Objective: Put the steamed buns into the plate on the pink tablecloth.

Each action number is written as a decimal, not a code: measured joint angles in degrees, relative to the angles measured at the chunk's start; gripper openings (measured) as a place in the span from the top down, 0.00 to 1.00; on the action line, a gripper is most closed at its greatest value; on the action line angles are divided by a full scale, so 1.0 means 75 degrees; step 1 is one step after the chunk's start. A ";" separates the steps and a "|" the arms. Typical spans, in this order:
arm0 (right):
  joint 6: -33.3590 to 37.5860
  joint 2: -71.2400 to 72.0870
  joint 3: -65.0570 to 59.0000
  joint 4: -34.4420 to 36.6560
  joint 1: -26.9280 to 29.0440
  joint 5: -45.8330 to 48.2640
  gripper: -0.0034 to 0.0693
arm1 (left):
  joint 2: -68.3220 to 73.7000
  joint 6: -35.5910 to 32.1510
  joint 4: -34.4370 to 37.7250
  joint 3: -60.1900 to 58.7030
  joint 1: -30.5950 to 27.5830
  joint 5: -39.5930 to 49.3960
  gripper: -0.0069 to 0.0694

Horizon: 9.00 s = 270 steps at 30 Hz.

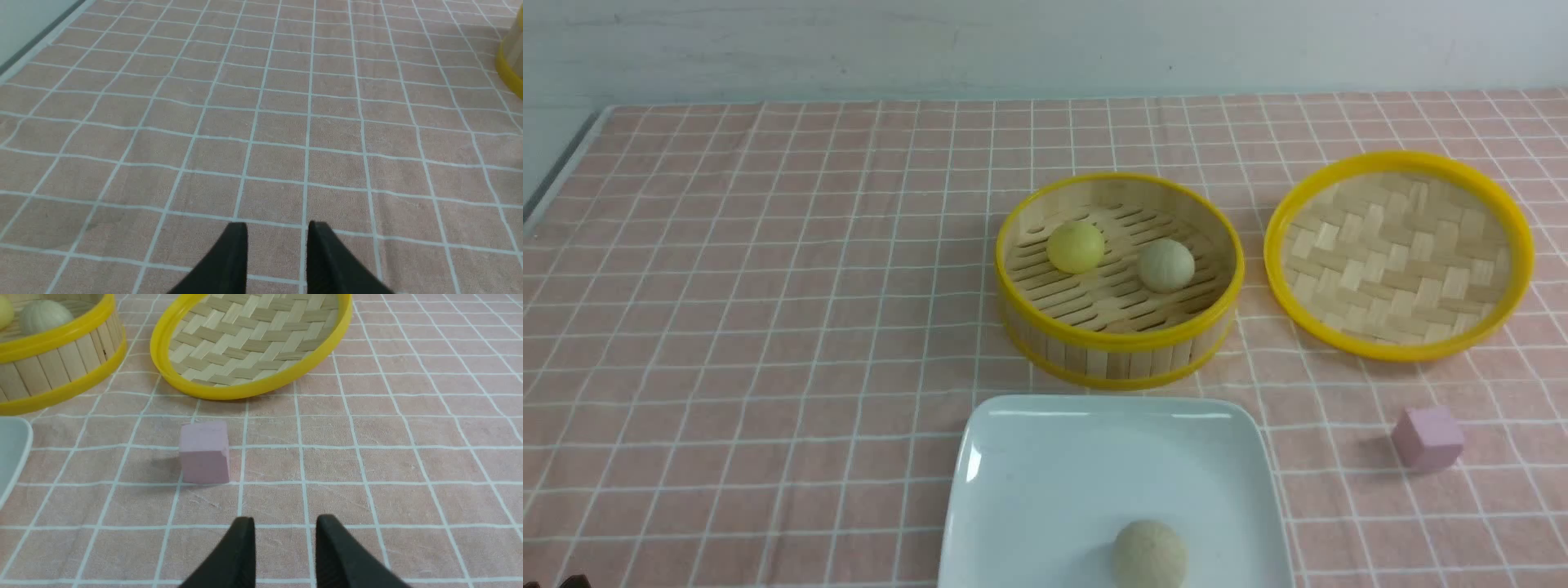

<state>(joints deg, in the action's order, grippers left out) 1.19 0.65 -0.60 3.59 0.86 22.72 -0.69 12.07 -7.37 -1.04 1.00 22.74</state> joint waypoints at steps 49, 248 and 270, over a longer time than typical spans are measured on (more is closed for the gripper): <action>-0.1535 0.0000 -0.0034 0.2651 0.0000 -0.0035 0.63 | 0.0000 0.1936 0.1922 -0.0065 0.0000 -0.0433 0.59; 0.1611 -0.4425 0.4968 0.1556 -0.1130 0.4126 0.90 | 1.3620 0.0177 0.1868 0.9891 0.5523 0.3576 0.86; 0.0911 -0.0761 0.4270 0.1552 -0.1130 0.2414 0.93 | 1.3140 0.0757 0.0983 0.9783 0.5748 0.2588 0.33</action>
<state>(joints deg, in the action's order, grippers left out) 8.03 -5.05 31.42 15.23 -7.61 40.82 97.86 17.75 0.00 72.33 44.11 42.15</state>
